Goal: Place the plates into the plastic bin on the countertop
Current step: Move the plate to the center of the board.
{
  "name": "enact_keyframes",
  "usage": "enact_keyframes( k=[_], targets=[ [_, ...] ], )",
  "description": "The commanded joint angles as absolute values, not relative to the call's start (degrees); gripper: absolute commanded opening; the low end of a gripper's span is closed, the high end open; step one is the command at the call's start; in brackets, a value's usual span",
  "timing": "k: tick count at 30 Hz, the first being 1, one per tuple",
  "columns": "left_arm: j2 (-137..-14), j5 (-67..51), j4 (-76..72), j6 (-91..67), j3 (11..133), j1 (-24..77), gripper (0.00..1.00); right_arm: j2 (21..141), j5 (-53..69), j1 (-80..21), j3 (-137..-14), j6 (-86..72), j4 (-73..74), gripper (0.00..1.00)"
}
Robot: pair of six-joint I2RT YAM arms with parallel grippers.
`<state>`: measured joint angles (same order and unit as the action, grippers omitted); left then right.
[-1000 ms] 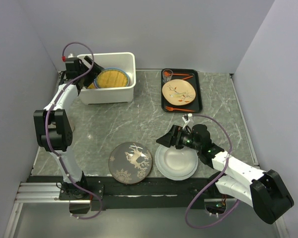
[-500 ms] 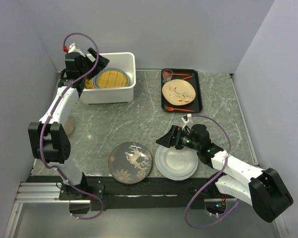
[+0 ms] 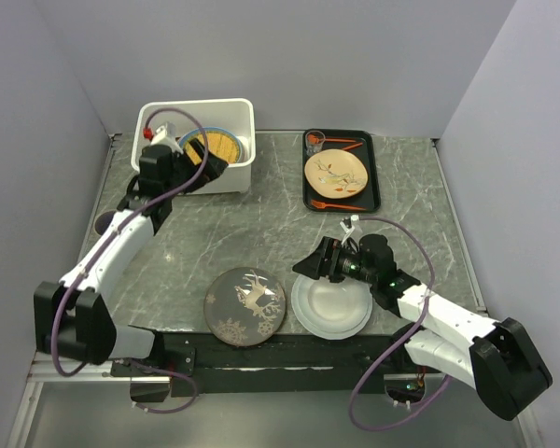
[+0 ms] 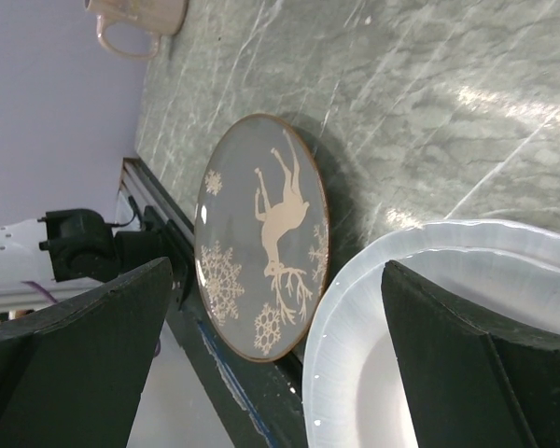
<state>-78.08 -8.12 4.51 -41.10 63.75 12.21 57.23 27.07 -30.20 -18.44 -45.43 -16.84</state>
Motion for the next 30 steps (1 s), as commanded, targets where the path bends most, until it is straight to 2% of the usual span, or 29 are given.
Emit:
enact_keyframes(
  k=[1,5,15,30],
  targets=[
    [-70.41,-4.93,4.31,-39.9,55.65,13.36,0.93,57.04,27.07,-31.99,-20.83,-45.09,-17.84,1.0],
    [-65.66,-3.96,5.8,-40.69,49.32,13.54,0.92,58.36,26.28,-33.92,-21.18,-45.35,-18.28,1.0],
    [-62.58,-3.78,6.07,-45.43,34.12,15.29,0.91,62.14,23.21,-38.93,-25.22,-45.53,-15.56,0.99],
    [-55.11,-8.69,6.51,-50.71,20.92,17.14,0.85,69.6,20.13,-47.2,-28.91,-47.55,-14.06,0.96]
  ],
)
